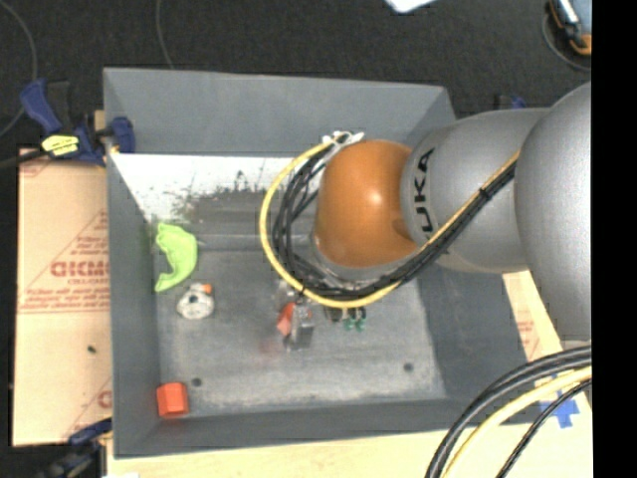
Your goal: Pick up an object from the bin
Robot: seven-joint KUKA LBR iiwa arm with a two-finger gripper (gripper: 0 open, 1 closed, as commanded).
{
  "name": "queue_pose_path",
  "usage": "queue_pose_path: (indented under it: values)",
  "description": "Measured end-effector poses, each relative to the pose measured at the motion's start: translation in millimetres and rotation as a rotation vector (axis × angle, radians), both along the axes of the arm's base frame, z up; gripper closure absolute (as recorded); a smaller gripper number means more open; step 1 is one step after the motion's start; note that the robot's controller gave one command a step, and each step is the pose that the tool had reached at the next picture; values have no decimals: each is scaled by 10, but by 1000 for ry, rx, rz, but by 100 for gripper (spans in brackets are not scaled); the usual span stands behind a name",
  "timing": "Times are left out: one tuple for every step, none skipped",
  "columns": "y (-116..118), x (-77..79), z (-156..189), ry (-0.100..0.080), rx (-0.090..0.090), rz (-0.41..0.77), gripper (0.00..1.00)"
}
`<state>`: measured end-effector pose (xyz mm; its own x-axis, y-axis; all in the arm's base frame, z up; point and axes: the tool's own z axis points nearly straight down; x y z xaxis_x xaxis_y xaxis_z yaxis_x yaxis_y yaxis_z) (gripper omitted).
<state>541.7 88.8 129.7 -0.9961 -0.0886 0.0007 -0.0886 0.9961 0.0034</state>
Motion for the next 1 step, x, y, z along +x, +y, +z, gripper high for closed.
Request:
queue_pose_path:
  values:
    - [-1,-2,99,1,0,0,100]
